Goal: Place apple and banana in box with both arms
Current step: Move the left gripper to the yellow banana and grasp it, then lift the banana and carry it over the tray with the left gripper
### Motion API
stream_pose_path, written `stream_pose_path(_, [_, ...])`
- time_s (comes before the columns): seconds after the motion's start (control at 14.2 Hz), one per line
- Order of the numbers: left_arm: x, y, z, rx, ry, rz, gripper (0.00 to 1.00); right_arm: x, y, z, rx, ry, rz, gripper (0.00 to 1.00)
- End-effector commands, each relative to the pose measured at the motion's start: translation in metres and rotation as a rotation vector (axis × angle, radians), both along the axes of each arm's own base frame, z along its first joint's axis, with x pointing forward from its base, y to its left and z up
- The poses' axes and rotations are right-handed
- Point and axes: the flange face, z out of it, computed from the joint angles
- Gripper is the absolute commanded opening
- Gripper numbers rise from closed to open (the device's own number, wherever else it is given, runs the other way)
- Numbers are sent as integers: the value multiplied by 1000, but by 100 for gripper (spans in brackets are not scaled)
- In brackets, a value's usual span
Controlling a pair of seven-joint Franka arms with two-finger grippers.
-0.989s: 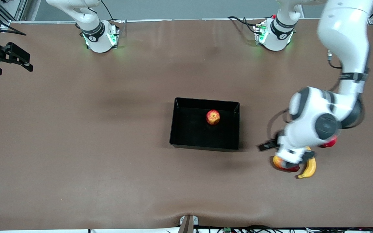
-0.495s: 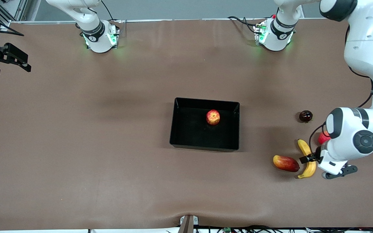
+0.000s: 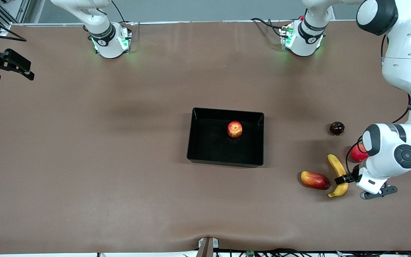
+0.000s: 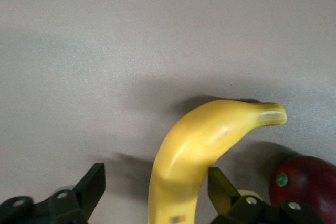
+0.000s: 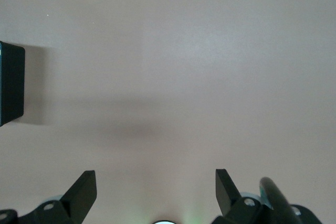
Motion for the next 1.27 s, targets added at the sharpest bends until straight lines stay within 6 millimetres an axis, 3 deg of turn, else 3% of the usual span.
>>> stream_pose_path(0.0, [0, 6, -8, -11, 3, 1, 7, -2, 0, 3, -6, -4, -14, 100])
stream_pose_path(0.07, [1, 7, -3, -8, -4, -5, 0, -2, 0, 3, -6, -4, -14, 100])
stream_pose_path(0.28, [-3, 9, -6, -10, 5, -3, 2, -1, -2, 3, -4, -5, -18, 100])
stream_pose_path(0.49, [-2, 14, 9, -3, -2, -44, 0, -1, -2, 3, -4, -5, -18, 100])
stream_pose_path(0.71, [-4, 19, 48, -10, 19, -99, 0, -1, -2, 3, -4, -5, -18, 100])
stream_pose_path(0.85, [-10, 12, 83, -27, 56, -151, 0, -1, -3, 3, -4, -5, -20, 100])
stream_pose_path(0.99, [-17, -6, 126, -22, 84, -179, 0, -1, -3, 3, -4, -5, -21, 100])
stream_pose_path(1.2, [-23, -60, 173, -36, 88, -218, 0, -1, -3, 2, -4, -4, -21, 100])
